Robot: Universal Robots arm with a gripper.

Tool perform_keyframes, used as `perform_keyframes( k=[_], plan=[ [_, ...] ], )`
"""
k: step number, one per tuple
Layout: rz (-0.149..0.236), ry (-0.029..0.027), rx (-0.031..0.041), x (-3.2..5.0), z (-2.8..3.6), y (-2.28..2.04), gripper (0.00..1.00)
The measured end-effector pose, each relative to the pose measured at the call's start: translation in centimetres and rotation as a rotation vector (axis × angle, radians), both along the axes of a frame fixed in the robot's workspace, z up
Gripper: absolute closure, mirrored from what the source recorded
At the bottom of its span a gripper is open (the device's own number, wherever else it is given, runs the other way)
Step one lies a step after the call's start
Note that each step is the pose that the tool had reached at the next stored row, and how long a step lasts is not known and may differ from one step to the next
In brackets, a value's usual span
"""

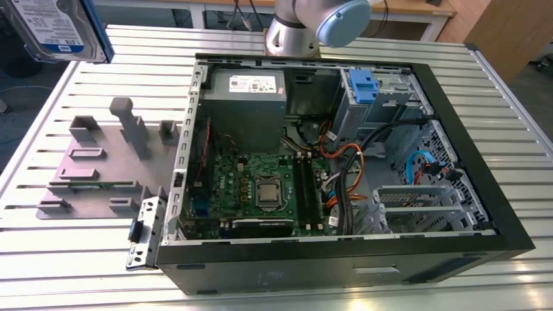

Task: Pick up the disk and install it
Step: 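Pick up the disk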

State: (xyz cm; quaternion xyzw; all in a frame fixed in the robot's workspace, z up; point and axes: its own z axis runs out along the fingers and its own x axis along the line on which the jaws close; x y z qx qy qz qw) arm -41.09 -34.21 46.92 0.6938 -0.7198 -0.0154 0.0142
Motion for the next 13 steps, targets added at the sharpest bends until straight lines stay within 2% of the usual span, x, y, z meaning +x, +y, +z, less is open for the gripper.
perform_keyframes(
  k=[13],
  plan=[
    [0.000,0.0000,0.0000,1.39,0.00,0.00,0.63]
  ],
)
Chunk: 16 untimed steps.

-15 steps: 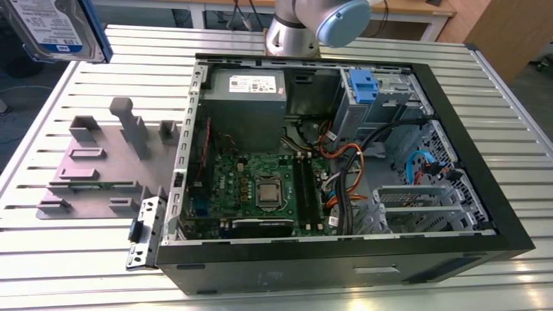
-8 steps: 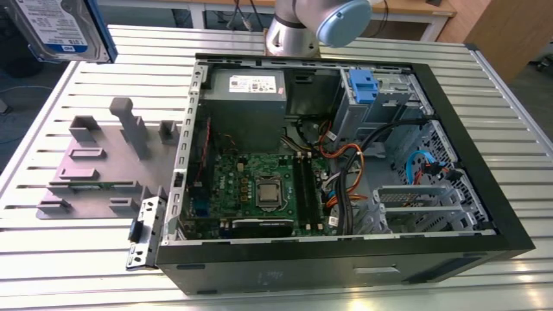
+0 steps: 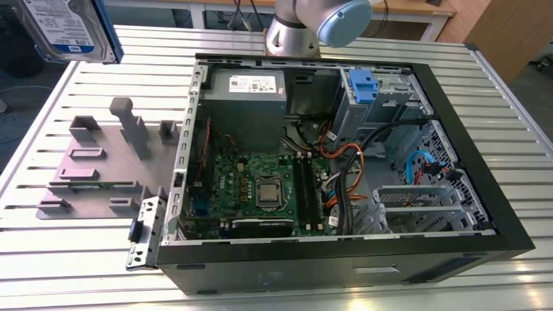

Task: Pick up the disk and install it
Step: 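Pick up the disk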

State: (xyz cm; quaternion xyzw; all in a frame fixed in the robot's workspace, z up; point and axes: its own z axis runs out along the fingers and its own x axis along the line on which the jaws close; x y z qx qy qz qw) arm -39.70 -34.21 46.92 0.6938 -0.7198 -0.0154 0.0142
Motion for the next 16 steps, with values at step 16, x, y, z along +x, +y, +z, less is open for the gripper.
perform_keyframes(
  k=[16],
  plan=[
    [0.000,0.0006,0.0039,2.11,0.00,0.00,0.63]
  ],
)
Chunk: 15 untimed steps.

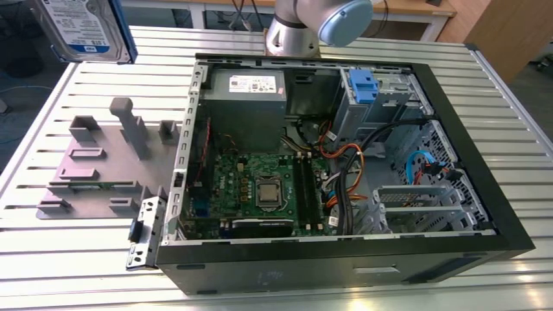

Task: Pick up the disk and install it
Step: 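Pick up the disk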

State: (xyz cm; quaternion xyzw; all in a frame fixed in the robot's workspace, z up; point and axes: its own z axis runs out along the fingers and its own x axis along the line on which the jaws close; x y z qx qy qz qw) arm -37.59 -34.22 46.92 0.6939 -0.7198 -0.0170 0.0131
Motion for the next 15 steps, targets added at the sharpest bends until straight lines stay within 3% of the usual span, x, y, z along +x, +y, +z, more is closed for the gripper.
perform_keyframes(
  k=[6,15],
  plan=[
    [0.000,0.0006,0.0088,0.76,0.00,-0.01,0.63],
    [0.000,0.0013,0.0093,1.89,0.00,-0.03,0.63]
  ],
)
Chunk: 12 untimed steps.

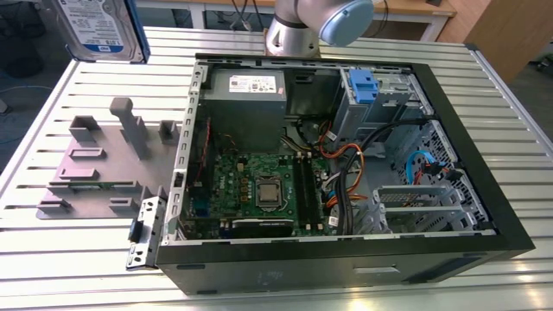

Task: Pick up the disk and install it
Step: 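Pick up the disk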

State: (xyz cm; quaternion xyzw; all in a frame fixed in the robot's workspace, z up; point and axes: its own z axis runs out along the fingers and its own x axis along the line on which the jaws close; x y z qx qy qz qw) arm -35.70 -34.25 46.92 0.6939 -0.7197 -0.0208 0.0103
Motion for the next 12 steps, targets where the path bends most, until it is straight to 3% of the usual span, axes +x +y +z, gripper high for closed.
perform_keyframes(
  k=[12],
  plan=[
    [0.000,0.0006,0.0000,1.49,0.00,-0.01,0.63]
  ],
)
